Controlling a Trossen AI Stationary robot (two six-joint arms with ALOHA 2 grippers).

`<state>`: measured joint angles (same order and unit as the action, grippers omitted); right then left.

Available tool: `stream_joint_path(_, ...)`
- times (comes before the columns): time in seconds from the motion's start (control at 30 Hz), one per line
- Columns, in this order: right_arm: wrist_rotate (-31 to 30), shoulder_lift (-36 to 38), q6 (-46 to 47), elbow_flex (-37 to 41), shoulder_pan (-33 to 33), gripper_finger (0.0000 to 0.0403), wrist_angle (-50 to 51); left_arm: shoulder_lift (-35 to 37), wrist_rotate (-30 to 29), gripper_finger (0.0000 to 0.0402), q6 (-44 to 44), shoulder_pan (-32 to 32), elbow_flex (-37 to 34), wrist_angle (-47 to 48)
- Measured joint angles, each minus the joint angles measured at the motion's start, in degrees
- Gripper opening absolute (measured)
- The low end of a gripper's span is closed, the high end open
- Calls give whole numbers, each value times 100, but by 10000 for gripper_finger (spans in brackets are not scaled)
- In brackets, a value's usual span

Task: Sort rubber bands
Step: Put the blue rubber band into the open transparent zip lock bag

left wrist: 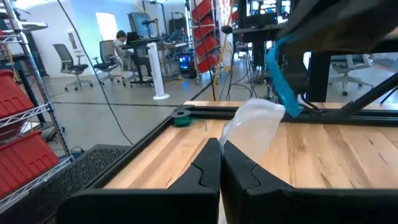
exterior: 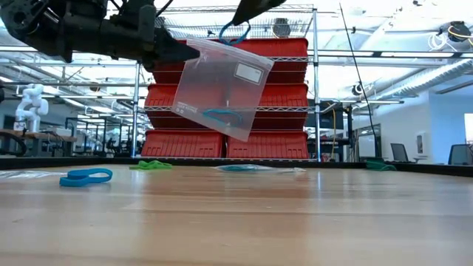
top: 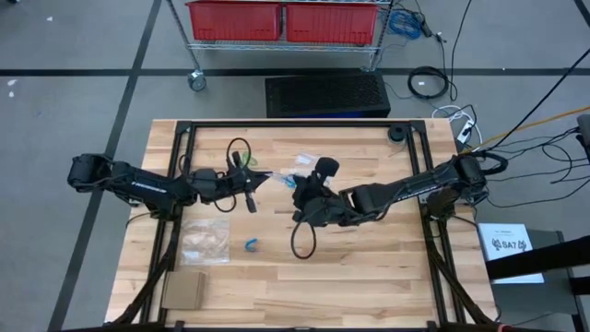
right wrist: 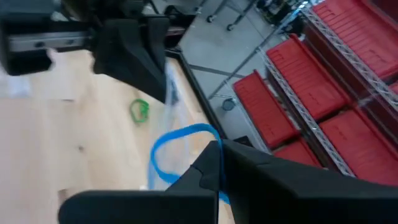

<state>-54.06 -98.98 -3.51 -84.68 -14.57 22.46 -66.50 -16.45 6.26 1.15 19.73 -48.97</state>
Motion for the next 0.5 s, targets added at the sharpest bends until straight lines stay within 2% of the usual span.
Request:
stream_joint_path(0.3,-156,0,-65,0,66,0,-24,0,-1,0,-2,-4,0,0)
stream_joint_path(0.5,183,-22,207,0,66,0,33,0,0,0,-82,-4,0,-2)
